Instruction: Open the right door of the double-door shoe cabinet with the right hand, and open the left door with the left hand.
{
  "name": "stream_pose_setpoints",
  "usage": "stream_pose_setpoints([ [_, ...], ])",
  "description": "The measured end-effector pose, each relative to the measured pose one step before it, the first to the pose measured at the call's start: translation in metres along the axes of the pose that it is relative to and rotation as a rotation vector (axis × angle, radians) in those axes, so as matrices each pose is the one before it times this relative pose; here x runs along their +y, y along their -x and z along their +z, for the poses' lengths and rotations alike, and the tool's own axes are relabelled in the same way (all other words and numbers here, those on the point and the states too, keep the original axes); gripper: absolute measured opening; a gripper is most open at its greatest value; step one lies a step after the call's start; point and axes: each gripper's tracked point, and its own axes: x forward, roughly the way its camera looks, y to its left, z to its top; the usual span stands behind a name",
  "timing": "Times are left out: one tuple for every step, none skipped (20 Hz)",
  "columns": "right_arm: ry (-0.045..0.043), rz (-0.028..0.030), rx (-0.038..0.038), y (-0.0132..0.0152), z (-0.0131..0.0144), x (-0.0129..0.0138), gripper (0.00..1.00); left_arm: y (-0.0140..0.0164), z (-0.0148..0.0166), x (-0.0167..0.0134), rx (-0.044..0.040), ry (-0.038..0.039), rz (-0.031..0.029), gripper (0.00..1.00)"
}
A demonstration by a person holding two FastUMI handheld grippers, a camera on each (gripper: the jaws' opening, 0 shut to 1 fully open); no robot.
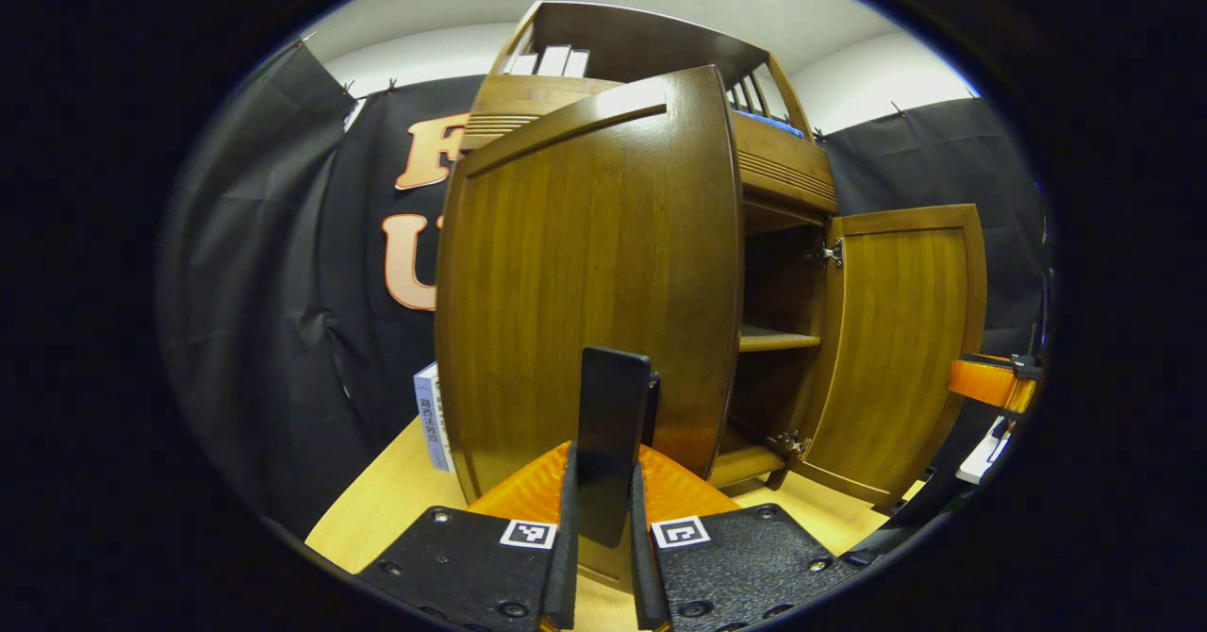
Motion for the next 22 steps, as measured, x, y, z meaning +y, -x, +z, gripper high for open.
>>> stream_pose_setpoints([
  [0.00244,0.00058,-0.00217,-0.00238,0.00039,0.00073,0.98,0.00640,0.00126,0.00632,-0.01187,-0.00661,0.01871,0.24],
  [0.00071,0.00179,-0.00091,-0.00006,0.00097,0.00164,0.98,0.00543,0.00115,0.00517,-0.01236,-0.01362,0.01233,0.24],
  [0.00092,0.00327,0.00044,-0.00114,0.00003,0.00226,0.98,0.00470,0.00029,0.00571,-0.00654,-0.00721,0.00973,0.23],
  [0.00164,0.00361,-0.00091,-0.00212,0.00101,0.00137,0.98,0.00182,0.00004,0.00359,-0.00478,0.00056,0.00183,0.20],
  [0.00204,0.00477,0.00063,-0.00155,-0.00021,0.00121,0.98,0.00287,0.00023,0.00379,-0.00376,0.00451,-0.00191,0.22],
  [0.00220,0.00289,0.00110,-0.00726,0.00634,-0.00034,0.98,0.00252,0.00129,0.00386,-0.00447,0.00715,-0.00284,0.20],
  [0.00175,0.00289,0.00209,-0.00062,-0.00034,0.00063,0.98,0.00166,0.00044,0.00330,-0.00374,0.00628,-0.00348,0.22],
  [0.00224,0.00440,0.00236,-0.00138,-0.00058,0.00212,0.98,0.00264,0.00017,0.00366,-0.00442,0.00559,-0.00204,0.19],
  [0.00198,0.00439,0.00177,-0.00139,-0.00023,0.00221,0.98,0.00245,-0.00001,0.00420,-0.00247,-0.00077,-0.00082,0.19],
  [0.00260,0.00547,0.00140,-0.00235,-0.00039,0.00230,0.98,0.00323,0.00048,0.00583,-0.00171,-0.00388,0.00654,0.18],
  [0.00240,0.00509,0.00031,-0.00101,0.00004,0.00194,0.98,0.00381,-0.00027,0.00695,-0.00331,-0.00481,0.01207,0.20],
  [0.00090,0.00528,-0.00020,-0.00149,0.00010,0.00147,0.98,0.00385,0.00119,0.00864,-0.00600,-0.00238,0.01414,0.18],
  [-0.00013,0.00632,-0.00074,-0.00279,0.00093,0.00272,0.98,0.00340,0.00071,0.00795,-0.00915,0.00386,0.01390,0.17],
  [-0.00136,0.00649,0.00023,-0.00444,0.00027,0.00307,0.98,0.00127,0.00136,0.00804,-0.00774,0.00922,0.01231,0.15],
  [-0.00221,0.00831,0.00372,-0.00224,-0.00080,0.00246,0.98,0.00060,0.00071,0.00709,-0.00587,0.01185,0.00170,0.14],
  [-0.00023,0.00933,0.00479,-0.00221,-0.00096,0.00358,0.98,0.00142,-0.00137,0.00285,-0.00415,0.00554,-0.00948,0.16],
  [0.00177,0.00710,0.00227,-0.00073,-0.00072,0.00211,0.98,0.00150,-0.00073,0.00152,-0.00138,-0.00341,-0.01438,0.15],
  [0.00281,0.00843,0.00217,-0.00137,-0.00003,0.00337,0.98,0.00081,-0.00030,0.00325,-0.00184,-0.00891,-0.01038,0.17],
  [0.00355,0.00522,0.00240,-0.00086,0.00033,0.00102,0.98,0.00112,-0.00038,0.00436,-0.00048,-0.01258,-0.00564,0.17],
  [0.00276,0.00384,0.00102,-0.00036,-0.00021,0.00161,0.98,0.00072,0.00121,0.00598,0.00144,-0.01285,-0.00254,0.14],
  [0.00026,0.00455,-0.00030,-0.00046,0.00044,0.00131,0.98,0.00000,-0.00099,0.00416,0.00641,-0.01272,-0.00733,0.11],
  [-0.00043,0.00601,0.00085,-0.00102,-0.00024,0.00288,0.98,-0.00180,0.00076,0.00371,0.00027,-0.00790,-0.00696,0.14],
])
